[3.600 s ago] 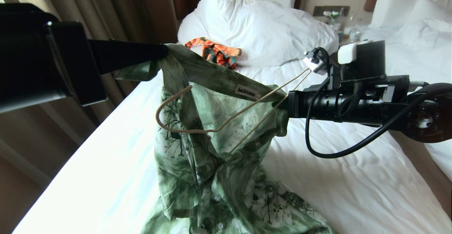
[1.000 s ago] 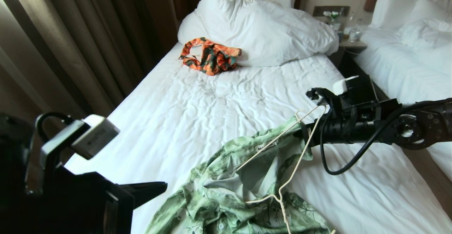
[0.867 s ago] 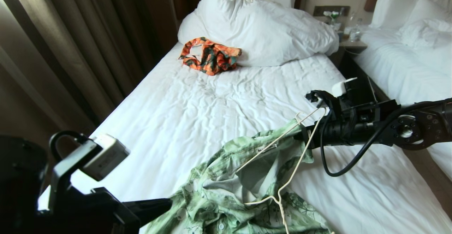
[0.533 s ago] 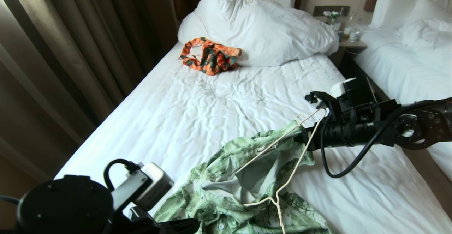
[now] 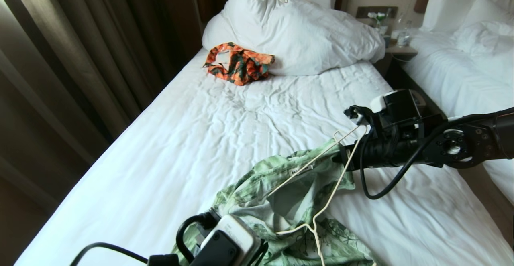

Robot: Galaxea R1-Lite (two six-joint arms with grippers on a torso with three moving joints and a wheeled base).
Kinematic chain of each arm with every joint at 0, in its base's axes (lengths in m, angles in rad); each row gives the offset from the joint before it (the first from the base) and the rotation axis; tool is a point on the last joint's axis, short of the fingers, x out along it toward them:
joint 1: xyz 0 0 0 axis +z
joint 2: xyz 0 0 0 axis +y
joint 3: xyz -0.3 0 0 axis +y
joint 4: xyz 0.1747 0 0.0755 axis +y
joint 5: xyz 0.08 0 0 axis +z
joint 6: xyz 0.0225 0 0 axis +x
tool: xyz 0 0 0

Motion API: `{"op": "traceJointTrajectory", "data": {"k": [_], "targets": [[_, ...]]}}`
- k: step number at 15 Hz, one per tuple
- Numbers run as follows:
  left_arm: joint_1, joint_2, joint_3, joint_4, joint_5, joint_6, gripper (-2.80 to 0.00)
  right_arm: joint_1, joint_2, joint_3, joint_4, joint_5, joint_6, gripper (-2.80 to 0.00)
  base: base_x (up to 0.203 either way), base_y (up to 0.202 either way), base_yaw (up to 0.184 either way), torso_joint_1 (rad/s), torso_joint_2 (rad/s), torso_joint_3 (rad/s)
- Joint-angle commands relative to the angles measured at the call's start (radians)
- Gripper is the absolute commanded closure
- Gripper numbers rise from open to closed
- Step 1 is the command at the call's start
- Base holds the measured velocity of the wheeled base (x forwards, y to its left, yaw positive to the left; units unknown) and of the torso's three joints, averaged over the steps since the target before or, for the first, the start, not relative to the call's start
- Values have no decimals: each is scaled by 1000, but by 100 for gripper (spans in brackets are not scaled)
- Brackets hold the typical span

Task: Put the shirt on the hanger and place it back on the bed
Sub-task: Hook the other side of the shirt onto the hanger

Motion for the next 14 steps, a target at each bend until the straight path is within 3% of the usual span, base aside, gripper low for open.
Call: {"op": "traceJointTrajectory", "data": {"k": [1,6,12,13,14], "targets": [[-37,66,20,-41,15,33,0,-2,32,-54,71,4,11,0,0,0,0,0,0,0],[-41,111,9,-168,42,117,0,32,110,-227,248,22,226,0,0,0,0,0,0,0],[31,109,4,-276,40,161,0,47,148,-273,288,44,315,0,0,0,0,0,0,0],[41,112,5,-300,39,171,-19,46,149,-275,293,55,324,0,0,0,0,0,0,0],[44,112,10,-311,36,173,-280,43,151,-277,294,59,334,0,0,0,0,0,0,0]]}}
